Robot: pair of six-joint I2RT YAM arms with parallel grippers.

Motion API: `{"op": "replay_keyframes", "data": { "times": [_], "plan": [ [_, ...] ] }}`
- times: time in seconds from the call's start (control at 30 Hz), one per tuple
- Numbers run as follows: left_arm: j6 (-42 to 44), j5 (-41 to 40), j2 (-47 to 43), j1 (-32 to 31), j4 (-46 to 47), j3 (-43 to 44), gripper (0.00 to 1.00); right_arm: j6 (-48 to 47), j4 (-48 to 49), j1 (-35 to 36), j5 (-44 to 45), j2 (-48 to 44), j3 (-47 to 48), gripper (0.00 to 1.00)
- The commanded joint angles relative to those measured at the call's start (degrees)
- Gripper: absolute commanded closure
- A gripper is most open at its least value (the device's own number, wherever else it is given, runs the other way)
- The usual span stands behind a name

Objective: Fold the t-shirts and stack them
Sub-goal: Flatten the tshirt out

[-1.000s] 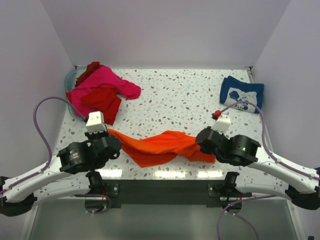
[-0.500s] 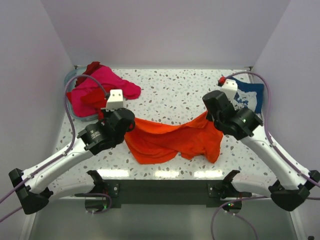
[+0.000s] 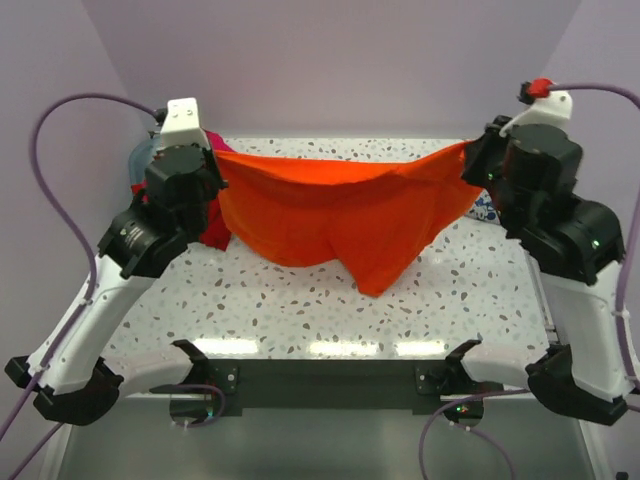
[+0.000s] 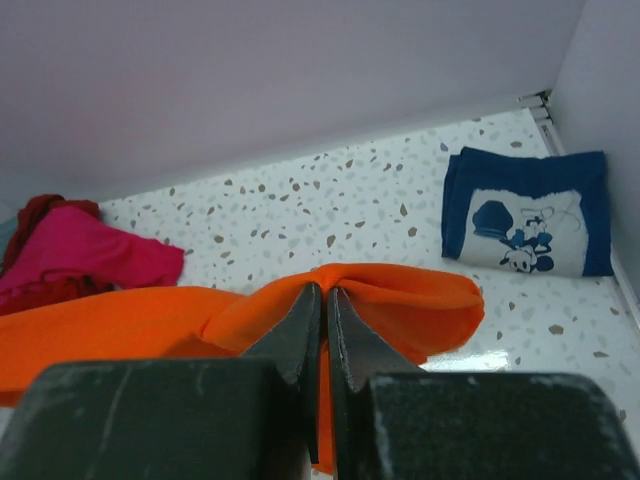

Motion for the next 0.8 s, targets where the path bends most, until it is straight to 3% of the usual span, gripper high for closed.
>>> {"op": "replay_keyframes", "data": {
  "times": [0.0,0.17,0.37,0.57,0.77],
  "plan": [
    [2.45,3.46,-2.84,0.45,-3.57,4.93,1.0,-5.79,-0.37,-0.25,-0.3,-5.51,2.51,1.0],
    [3.07,10.48,-7.68,0.45,-5.85,9.58,1.0,-8.87,1.22,-0.34,-2.49,-13.33,3.37,1.0],
    [2.72,17.16,-7.69,0.45,-10.78,18.55,1.0,-10.54,0.34,-0.25,-9.69,-13.52,11.63,1.0],
    [3.6,19.72,-5.41,0.45,-12.8,27.42,1.0,-12.74,1.04,-0.25,-10.76,-11.68,18.67,1.0],
    [3.95,19.99,-2.07,0.45,-11.84,23.4,1.0,-14.41,3.67,-0.17,-7.17,-10.98,15.69,1.0]
  ]
}}
